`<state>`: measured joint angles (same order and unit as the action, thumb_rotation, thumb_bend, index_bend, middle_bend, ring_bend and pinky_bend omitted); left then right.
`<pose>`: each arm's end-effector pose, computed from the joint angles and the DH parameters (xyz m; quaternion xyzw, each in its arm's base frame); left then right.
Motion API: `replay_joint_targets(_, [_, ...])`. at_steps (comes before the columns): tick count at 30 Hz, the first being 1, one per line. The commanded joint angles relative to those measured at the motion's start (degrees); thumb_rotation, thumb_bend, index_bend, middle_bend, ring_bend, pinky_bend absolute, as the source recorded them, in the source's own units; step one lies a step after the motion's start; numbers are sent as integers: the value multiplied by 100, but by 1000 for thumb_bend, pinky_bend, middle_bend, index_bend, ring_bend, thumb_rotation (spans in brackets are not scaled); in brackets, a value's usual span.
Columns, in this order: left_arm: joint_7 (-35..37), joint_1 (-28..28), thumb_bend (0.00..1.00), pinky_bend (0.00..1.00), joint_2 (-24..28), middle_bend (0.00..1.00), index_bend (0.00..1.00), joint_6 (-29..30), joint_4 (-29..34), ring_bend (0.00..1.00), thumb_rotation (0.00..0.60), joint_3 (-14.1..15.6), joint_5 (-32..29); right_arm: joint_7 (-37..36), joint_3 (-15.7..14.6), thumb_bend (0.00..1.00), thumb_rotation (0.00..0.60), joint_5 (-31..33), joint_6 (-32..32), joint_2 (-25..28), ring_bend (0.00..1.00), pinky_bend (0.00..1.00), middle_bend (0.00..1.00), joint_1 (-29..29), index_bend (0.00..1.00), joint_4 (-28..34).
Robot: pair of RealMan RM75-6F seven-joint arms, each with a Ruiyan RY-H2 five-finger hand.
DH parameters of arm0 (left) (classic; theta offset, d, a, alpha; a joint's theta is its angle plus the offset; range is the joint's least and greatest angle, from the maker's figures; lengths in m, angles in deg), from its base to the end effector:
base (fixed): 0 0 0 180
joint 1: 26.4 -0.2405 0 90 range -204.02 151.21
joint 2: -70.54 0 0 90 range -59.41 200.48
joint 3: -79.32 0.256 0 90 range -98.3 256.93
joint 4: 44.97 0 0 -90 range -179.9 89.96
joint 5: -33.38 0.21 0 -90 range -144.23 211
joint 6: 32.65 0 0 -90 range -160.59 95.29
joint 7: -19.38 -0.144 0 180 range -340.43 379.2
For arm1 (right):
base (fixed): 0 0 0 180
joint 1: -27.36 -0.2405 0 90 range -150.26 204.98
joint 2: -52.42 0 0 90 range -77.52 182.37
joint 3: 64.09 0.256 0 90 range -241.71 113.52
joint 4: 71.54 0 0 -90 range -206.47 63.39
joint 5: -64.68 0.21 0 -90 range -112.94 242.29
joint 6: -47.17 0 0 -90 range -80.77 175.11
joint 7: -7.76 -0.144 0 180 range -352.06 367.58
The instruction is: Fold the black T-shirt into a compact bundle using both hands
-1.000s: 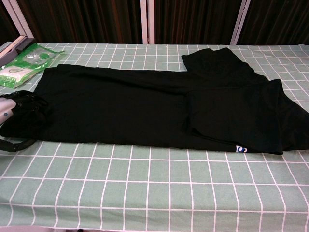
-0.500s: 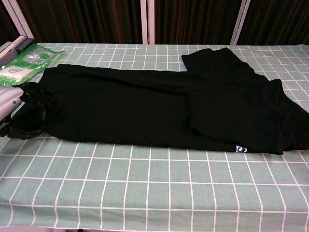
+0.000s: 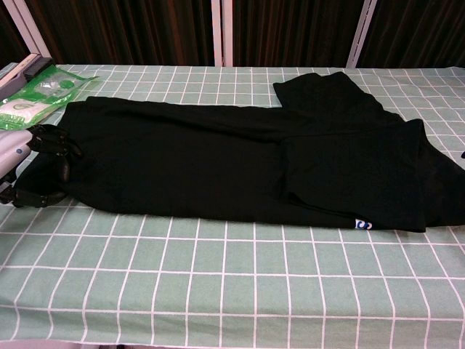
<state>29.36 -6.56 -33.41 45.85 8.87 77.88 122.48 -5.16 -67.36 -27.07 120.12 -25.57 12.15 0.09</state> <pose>-0.2718 0.2531 -0.0379 -0.6471 -0.3984 -0.4669 0.4523 -0.3303 -0.2179 0.0668 0.6900 -0.4292 0.3663 0.4533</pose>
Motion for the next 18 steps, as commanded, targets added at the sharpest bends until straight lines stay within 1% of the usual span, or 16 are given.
replay_joint_targets(1, [92,-23,461,202,17,321,673,-46,82,153,600,-14,-62,50,-27,153,600,-71,-49,-337,0,36,232,-23,444,-432])
replay_joint_targets(5, [236,-52,464,203,38,319,673,-144,194,153,600,-42,-172,101,-41,154,600,-133,-93,-657,0,36,232,-70,444,-884])
replay_joint_targets(7, [298,-64,470,203,46,316,673,-192,240,153,600,-48,-216,120,-17,177,600,-167,-46,-858,0,36,237,-88,461,-1155])
replay_joint_targets(9, [348,-78,476,203,57,316,674,-235,301,153,600,-48,-253,91,10,254,600,-195,23,-1070,5,41,253,-101,511,-1444])
replay_joint_targets(11, [395,-109,481,203,79,317,679,-236,384,153,600,-43,-274,1,-14,385,600,-270,123,-1196,31,64,268,-99,604,-1667])
replay_joint_targets(13, [450,-177,484,203,116,320,685,-187,512,153,600,-27,-296,-88,-53,448,600,-335,243,-1232,49,79,272,-70,665,-1799])
replay_joint_targets(15, [480,-260,487,203,172,322,687,-96,657,153,600,7,-289,-190,-86,459,600,-371,364,-1205,58,84,280,-20,698,-1831])
replay_joint_targets(18, [397,-451,493,203,304,322,688,153,925,153,600,127,-213,-345,-180,459,600,-442,590,-1063,67,87,285,105,711,-1773])
